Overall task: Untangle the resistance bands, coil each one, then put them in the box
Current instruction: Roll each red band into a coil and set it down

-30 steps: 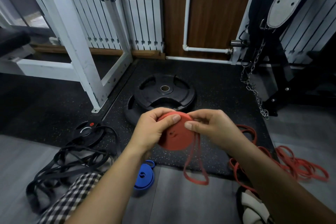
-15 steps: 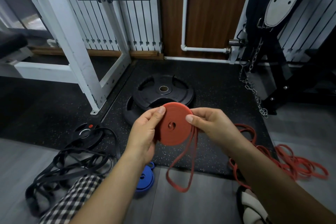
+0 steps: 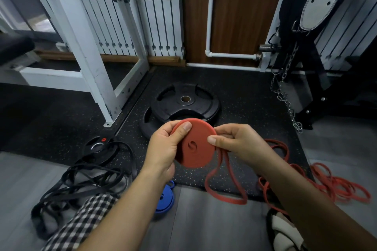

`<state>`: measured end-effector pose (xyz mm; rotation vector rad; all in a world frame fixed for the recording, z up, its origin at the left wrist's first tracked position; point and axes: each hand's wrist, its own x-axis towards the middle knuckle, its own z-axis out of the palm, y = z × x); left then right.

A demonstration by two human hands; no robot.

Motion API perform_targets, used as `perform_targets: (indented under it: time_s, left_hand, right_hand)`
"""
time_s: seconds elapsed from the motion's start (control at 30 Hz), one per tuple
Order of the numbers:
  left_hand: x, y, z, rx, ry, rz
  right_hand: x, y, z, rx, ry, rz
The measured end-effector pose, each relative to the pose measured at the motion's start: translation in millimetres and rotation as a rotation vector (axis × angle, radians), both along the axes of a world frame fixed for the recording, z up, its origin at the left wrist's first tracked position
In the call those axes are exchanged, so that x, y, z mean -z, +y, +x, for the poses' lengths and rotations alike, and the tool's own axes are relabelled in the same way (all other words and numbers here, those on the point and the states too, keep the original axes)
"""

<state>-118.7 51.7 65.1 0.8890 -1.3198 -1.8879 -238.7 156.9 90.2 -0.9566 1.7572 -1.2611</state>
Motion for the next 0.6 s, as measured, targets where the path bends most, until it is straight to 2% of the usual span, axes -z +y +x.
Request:
perform_targets:
  time_s: [0.1, 0.3, 0.47, 0.53, 0.6]
  left_hand:
    - [-2, 2, -1, -0.063, 0.023, 0.055]
    - [-5, 5, -4, -0.165, 0.019, 0.015]
    - [-1, 10, -4, -0.149, 0.105, 0.244]
    - [0, 8, -2, -0.108, 0.096, 0.261]
    - [-3, 2, 0, -0.026, 0.060, 0.194]
  right_hand:
    - [1, -1, 0, 0.041, 0.043, 0.014]
    - [7, -1, 1, 0.081, 0.079, 0.029]
    - [10, -4, 9, 0.116, -0.098, -0.066]
    - [9, -3, 8, 0.103, -0.075, -0.064]
    - [6, -2, 3, 0.089, -0.023, -0.054]
